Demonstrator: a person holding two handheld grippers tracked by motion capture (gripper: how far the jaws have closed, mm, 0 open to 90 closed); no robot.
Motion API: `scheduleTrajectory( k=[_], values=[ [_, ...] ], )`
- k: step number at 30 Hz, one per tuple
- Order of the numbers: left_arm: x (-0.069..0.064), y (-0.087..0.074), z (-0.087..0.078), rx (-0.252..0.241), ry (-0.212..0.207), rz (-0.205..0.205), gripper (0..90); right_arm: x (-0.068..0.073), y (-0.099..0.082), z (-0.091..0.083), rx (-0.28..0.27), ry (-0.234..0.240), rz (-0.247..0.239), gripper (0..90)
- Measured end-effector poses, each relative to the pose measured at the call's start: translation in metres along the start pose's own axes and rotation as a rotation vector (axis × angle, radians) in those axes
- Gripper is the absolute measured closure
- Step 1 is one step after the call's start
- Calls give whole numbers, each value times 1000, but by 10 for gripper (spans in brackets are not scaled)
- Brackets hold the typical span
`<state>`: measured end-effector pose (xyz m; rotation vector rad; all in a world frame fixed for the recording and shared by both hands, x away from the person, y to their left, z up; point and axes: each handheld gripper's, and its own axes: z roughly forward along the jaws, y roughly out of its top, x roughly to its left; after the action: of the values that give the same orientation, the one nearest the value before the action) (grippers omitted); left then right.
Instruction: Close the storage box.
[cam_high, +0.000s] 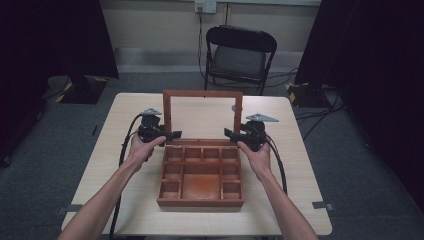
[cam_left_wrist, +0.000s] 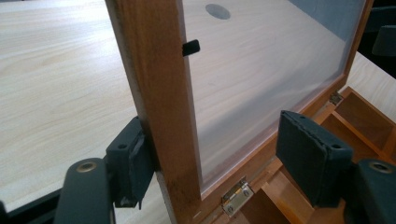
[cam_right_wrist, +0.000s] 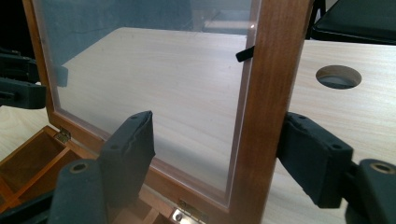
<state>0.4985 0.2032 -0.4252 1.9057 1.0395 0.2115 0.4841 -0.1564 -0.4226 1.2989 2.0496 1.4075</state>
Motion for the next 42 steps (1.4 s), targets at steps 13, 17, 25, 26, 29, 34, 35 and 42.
scheduleTrajectory(
  k=[13,17,25,26,29,34,35,42],
  values=[
    [-6,0,-10,-29,7,12,332,3,2,-9,8,11,8,301],
    [-6,1,-13,-44,10,13,350,3,3,-10,11,22,13,297],
    [-9,2,-20,-61,7,10,362,3,3,-15,24,33,32,304],
    [-10,2,-21,-61,3,10,362,4,3,-15,29,36,34,304],
    [-9,1,-23,-65,-1,10,376,4,3,-16,28,40,37,307],
    [-9,0,-28,-83,-13,10,426,4,6,-19,35,51,33,336],
    [-9,0,-30,-90,-23,9,429,4,6,-19,31,54,38,337],
    [-7,0,-32,-96,-30,6,482,3,9,-22,50,69,49,339]
  ],
)
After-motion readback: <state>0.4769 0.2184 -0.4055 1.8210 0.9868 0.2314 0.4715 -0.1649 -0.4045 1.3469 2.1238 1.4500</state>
